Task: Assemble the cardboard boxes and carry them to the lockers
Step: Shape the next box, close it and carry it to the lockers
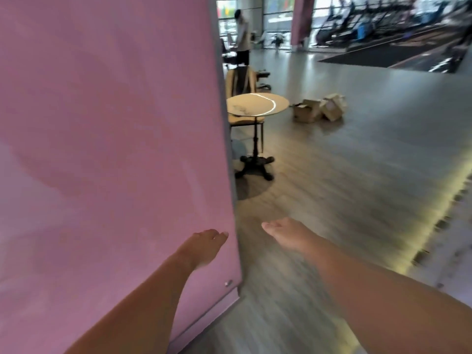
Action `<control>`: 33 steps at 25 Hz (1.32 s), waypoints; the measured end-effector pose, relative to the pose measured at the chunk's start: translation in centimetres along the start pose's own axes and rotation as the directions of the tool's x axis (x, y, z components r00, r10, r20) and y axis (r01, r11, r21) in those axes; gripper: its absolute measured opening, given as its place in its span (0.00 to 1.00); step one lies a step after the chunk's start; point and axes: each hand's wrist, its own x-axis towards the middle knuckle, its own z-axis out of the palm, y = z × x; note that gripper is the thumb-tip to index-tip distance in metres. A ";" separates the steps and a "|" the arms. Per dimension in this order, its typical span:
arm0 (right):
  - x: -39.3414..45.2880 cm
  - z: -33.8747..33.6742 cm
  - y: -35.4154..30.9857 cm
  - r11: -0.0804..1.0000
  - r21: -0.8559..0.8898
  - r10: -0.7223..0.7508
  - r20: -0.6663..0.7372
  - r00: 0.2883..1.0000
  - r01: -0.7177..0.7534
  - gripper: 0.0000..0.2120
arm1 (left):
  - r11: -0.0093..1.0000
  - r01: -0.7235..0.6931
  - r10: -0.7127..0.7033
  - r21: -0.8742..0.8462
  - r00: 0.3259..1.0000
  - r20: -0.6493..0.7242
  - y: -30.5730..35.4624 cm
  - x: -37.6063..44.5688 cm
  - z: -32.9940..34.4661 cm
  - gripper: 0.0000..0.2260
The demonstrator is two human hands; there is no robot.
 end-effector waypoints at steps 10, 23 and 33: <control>4.9 -6.1 8.1 0.958 0.095 0.283 -0.201 0.938 -0.269 0.26 | 0.961 -0.276 0.266 0.020 0.940 0.214 10.4 13.7 2.8 0.22; 25.6 -25.9 18.6 0.932 0.138 0.360 -0.248 0.899 -0.335 0.29 | 0.919 -0.366 0.302 0.146 0.893 0.333 32.1 40.4 4.9 0.22; 46.2 -40.1 23.5 0.948 0.086 0.319 -0.243 0.916 -0.307 0.27 | 0.867 -0.454 0.348 0.207 0.847 0.402 46.3 63.8 4.5 0.27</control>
